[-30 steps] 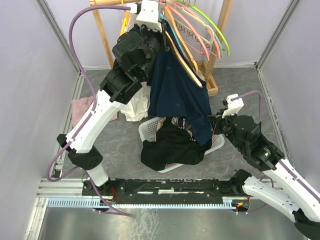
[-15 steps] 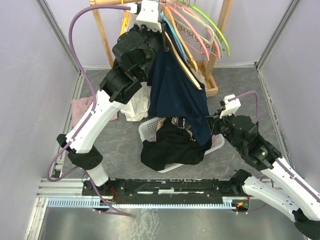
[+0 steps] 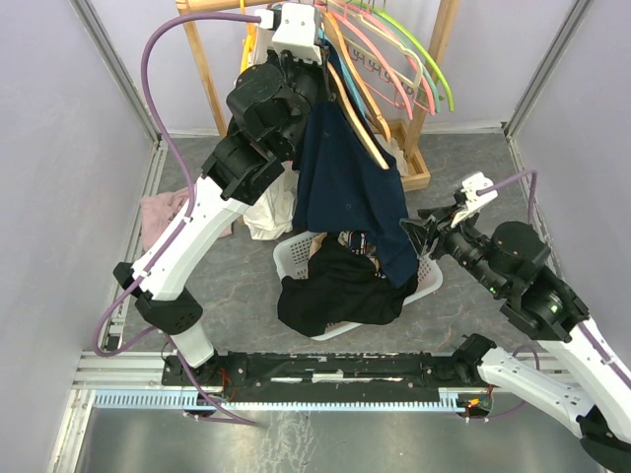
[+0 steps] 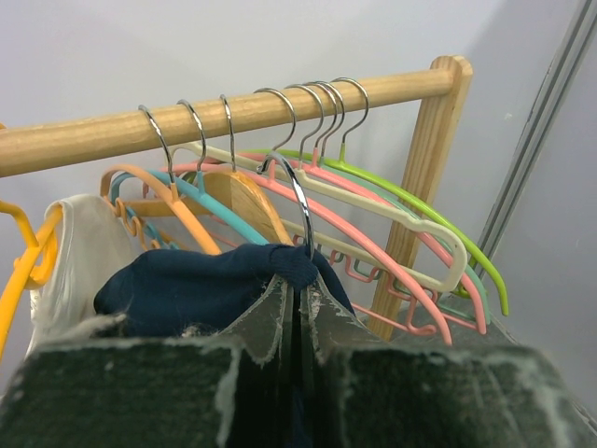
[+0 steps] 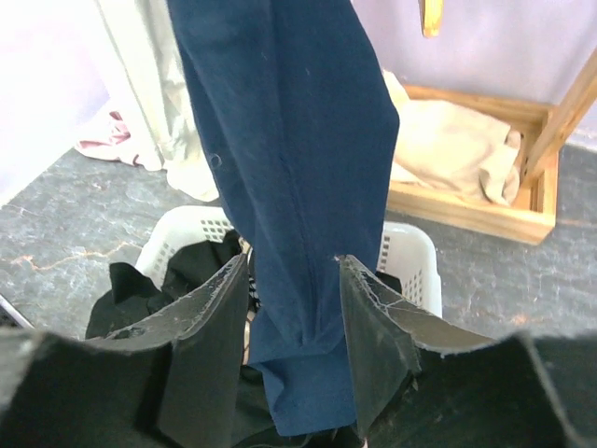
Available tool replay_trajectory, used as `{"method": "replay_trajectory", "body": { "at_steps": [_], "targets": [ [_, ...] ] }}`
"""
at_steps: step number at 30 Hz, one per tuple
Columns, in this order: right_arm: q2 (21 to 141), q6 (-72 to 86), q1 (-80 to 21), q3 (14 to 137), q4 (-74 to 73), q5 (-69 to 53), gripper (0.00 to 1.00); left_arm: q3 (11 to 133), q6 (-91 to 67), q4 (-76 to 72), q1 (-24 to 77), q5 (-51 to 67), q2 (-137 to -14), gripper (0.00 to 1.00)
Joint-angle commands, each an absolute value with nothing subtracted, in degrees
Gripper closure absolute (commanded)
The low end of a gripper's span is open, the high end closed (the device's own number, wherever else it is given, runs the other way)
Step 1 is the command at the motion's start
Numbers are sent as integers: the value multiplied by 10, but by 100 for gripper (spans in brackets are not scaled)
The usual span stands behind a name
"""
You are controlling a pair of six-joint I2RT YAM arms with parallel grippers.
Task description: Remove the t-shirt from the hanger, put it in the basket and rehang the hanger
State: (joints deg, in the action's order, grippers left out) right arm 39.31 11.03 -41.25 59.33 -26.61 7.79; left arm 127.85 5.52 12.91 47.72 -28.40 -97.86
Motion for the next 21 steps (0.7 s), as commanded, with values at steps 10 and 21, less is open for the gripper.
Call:
{"method": "replay_trajectory", "body": {
  "at_steps": [10, 21],
  "targets": [
    [426, 83, -415, 637, -216, 12, 54, 1289, 61, 66, 482, -290, -954, 97],
    [443, 84, -415, 605, -188, 67, 98, 1300, 59, 65, 484, -296, -957, 97]
  ]
}}
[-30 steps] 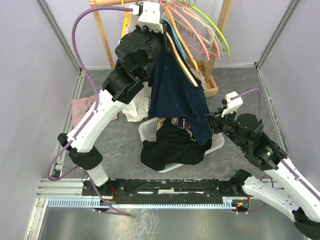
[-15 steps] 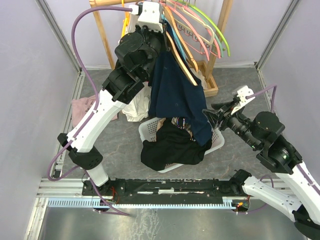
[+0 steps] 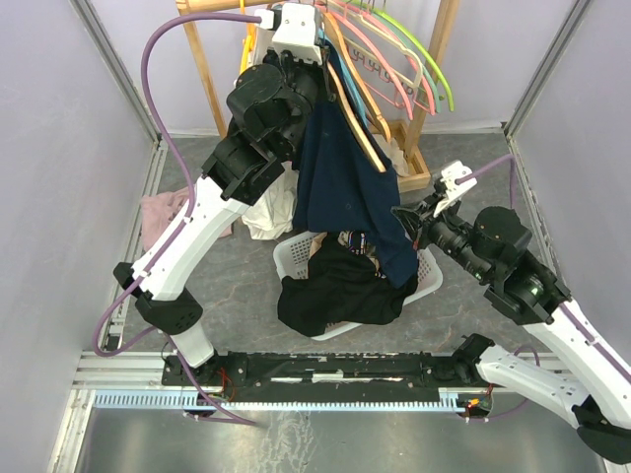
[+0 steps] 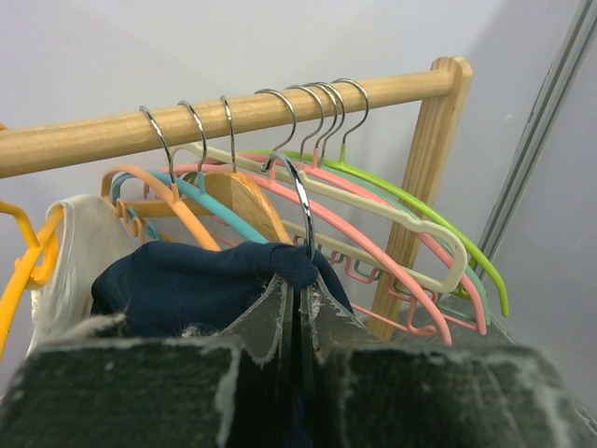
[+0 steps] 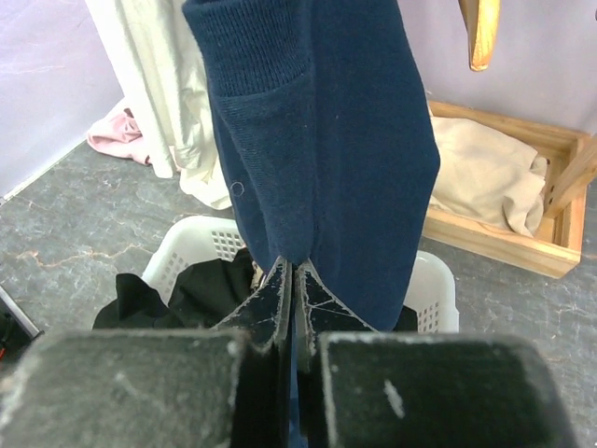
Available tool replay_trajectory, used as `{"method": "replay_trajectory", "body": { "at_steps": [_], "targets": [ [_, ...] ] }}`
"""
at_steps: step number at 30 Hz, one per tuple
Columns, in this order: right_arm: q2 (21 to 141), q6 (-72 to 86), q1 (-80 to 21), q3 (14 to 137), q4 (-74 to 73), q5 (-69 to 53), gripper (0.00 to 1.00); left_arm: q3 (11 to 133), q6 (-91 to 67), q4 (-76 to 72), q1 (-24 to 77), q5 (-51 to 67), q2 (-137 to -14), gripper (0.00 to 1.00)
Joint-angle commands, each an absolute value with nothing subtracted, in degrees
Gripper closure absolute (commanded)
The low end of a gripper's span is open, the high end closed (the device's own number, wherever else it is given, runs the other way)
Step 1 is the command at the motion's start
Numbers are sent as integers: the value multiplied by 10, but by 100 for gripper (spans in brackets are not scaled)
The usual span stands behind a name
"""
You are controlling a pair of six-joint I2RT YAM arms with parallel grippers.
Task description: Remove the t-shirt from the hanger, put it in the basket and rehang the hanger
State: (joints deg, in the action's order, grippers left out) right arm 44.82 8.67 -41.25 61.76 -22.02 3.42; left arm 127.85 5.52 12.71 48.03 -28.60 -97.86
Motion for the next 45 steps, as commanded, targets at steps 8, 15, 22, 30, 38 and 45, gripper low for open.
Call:
{"method": "replay_trajectory", "body": {
  "at_steps": [8, 15, 22, 30, 38, 45],
  "targets": [
    [407, 95, -415, 571, -206, 94, 98, 1312, 59, 67, 485, -306, -963, 97],
    [378, 117, -415, 531, -233, 141, 98, 1366, 65, 83, 484, -327, -985, 97],
    [338, 148, -416, 460, -234, 149, 98, 1390, 58, 85, 485, -343, -993, 97],
    [333, 165, -415, 414, -214, 148, 98, 1398, 57, 83, 484, -351, -992, 97],
    [298, 176, -415, 388, -218, 153, 99, 1405, 62, 82, 485, -364, -994, 97],
    [276, 181, -415, 355, -203, 155, 98, 1415, 58, 80, 484, -368, -997, 97]
  ]
}}
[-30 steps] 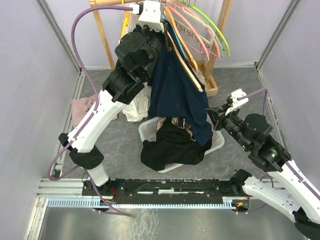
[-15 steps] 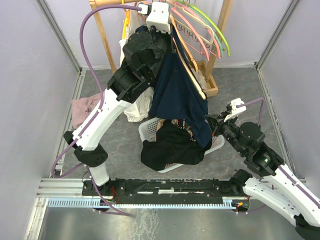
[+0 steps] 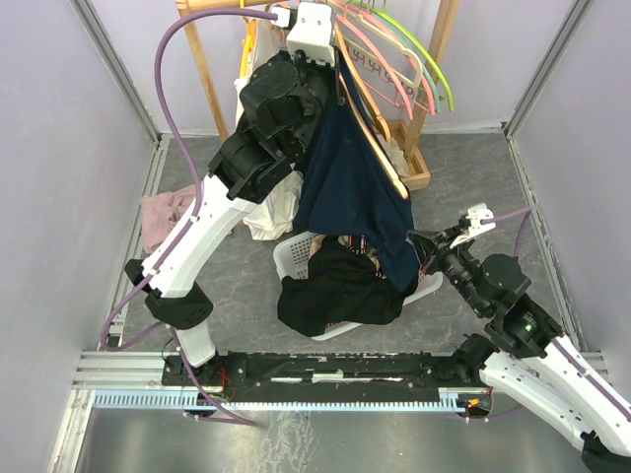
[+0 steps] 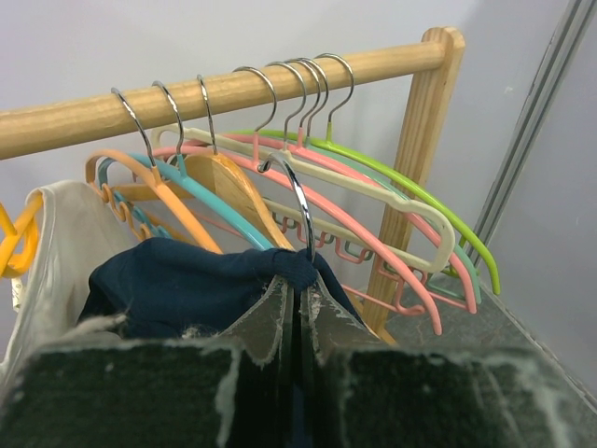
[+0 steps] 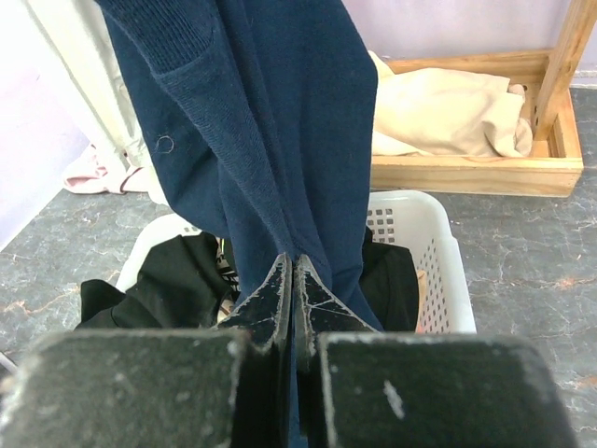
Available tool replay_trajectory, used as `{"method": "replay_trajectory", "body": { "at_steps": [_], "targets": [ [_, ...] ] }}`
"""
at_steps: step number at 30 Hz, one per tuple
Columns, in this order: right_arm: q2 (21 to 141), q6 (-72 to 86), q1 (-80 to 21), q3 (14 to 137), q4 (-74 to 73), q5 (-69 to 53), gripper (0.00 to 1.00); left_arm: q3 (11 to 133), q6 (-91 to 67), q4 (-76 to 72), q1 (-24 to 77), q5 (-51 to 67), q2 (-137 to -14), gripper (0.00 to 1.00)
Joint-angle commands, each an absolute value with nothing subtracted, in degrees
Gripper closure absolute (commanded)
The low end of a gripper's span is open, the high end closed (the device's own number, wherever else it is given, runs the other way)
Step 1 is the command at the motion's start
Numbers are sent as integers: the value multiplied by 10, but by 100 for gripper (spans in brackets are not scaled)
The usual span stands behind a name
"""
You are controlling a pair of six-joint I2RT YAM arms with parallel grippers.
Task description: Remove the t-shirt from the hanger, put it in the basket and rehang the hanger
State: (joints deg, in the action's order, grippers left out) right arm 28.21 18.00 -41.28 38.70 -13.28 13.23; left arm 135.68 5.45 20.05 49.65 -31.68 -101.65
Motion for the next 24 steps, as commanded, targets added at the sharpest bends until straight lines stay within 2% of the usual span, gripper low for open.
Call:
{"method": "replay_trajectory", "body": {
  "at_steps": [1, 10, 24],
  "targets": [
    [276, 182, -415, 351, -198, 154, 98, 1416, 57, 80, 485, -367, -996, 97],
    [309, 186, -415, 331, -157, 143, 98, 1417, 49, 86, 485, -362, -992, 97],
    [401, 107, -415, 521, -154, 121, 98, 1341, 26, 89, 489, -333, -973, 97]
  ]
}}
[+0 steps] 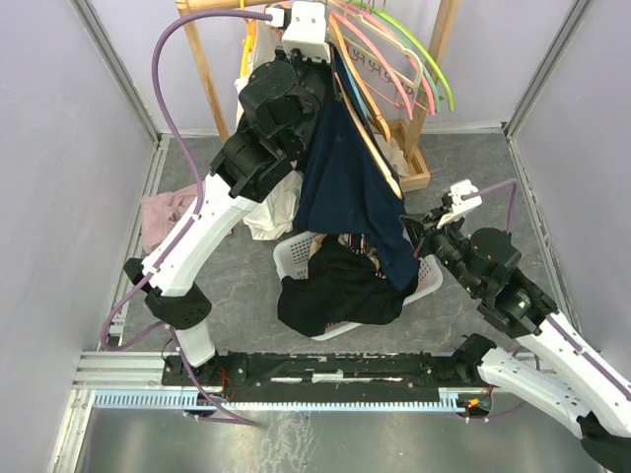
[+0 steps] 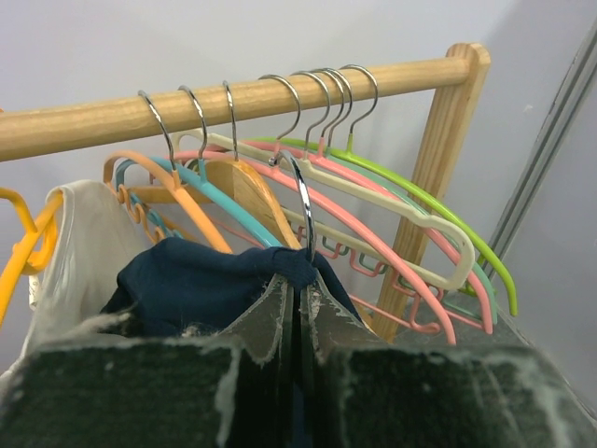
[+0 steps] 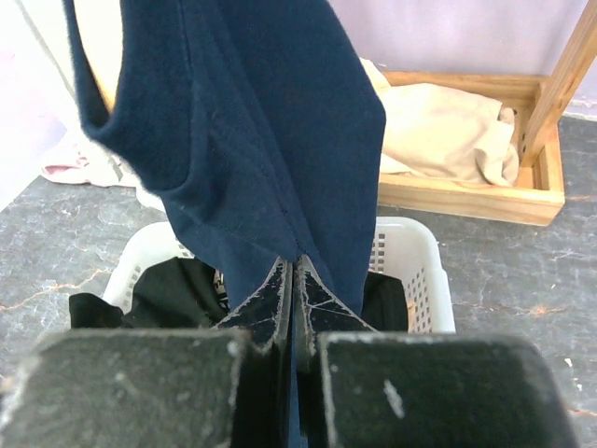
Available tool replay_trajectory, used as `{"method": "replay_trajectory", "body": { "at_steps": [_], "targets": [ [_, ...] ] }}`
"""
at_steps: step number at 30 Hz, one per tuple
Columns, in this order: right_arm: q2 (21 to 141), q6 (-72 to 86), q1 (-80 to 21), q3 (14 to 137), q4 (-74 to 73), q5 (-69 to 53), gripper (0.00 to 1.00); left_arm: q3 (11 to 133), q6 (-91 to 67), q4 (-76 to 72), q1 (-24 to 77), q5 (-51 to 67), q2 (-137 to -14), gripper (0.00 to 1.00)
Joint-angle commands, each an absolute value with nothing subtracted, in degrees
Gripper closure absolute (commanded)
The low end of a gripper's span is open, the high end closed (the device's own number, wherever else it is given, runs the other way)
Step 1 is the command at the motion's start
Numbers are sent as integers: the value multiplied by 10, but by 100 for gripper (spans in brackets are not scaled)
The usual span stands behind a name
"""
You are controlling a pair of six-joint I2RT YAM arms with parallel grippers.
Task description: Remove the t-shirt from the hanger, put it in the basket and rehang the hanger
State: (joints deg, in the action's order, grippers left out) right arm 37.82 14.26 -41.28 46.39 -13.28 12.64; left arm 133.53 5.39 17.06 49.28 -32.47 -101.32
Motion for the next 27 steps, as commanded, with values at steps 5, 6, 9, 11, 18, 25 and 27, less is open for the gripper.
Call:
{"method": "replay_trajectory", "body": {
  "at_steps": [5, 6, 9, 11, 18, 25, 27],
  "targets": [
    [418, 98, -415, 551, -158, 107, 84, 1344, 31, 90, 489, -334, -973, 97],
    [417, 99, -415, 553, -158, 101, 78, 1344, 32, 90, 490, -334, -974, 97],
    [410, 99, -415, 559, -160, 80, 63, 1344, 32, 92, 490, -336, -974, 97],
    [402, 98, -415, 562, -161, 63, 57, 1345, 33, 92, 490, -338, -976, 97],
    [366, 87, -415, 548, -149, 29, 52, 1348, 33, 93, 490, -340, -980, 97],
    [377, 61, -415, 543, -114, 4, 51, 1353, 29, 99, 492, -342, -981, 97],
    [386, 55, -415, 540, -100, -2, 51, 1356, 29, 101, 492, -344, -982, 97]
  ]
}}
